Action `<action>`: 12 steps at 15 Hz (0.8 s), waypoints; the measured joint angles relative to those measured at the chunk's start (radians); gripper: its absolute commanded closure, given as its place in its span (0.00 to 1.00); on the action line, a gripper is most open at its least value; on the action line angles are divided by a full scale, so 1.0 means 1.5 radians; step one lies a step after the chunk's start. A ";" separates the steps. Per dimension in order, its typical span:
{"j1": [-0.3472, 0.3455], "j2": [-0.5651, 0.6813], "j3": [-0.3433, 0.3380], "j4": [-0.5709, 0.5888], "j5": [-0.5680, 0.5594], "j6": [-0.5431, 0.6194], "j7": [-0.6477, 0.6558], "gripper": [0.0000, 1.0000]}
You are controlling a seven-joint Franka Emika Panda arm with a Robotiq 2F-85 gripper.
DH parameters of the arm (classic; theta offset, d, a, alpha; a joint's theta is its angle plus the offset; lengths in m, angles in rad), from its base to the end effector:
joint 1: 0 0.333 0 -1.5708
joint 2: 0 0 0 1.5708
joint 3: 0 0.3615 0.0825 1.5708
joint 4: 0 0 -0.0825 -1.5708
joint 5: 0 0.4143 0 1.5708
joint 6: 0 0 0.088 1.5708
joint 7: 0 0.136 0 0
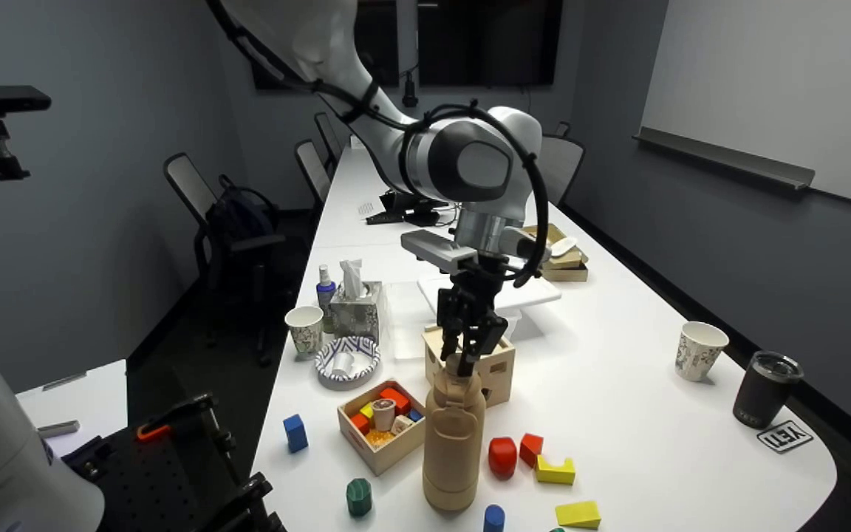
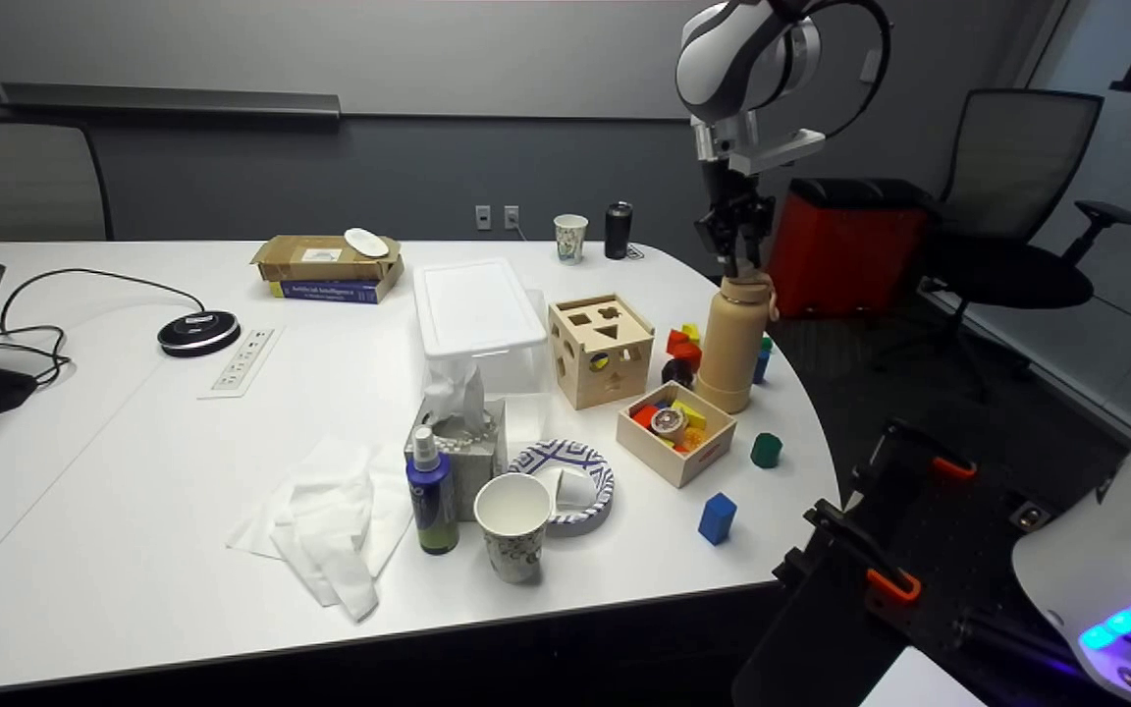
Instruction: Turn the lid of the brown bottle to the right
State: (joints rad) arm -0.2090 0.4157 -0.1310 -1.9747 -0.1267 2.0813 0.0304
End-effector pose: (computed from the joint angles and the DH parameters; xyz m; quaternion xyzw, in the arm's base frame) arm 0.5703 -0.2105 0.2306 0.9751 -0.1416 -0.1626 0.0523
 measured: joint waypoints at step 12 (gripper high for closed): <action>0.008 -0.002 -0.017 -0.003 0.045 0.005 0.152 0.80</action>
State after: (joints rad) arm -0.1968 0.4120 -0.1565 -1.9794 -0.0594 2.0888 0.2591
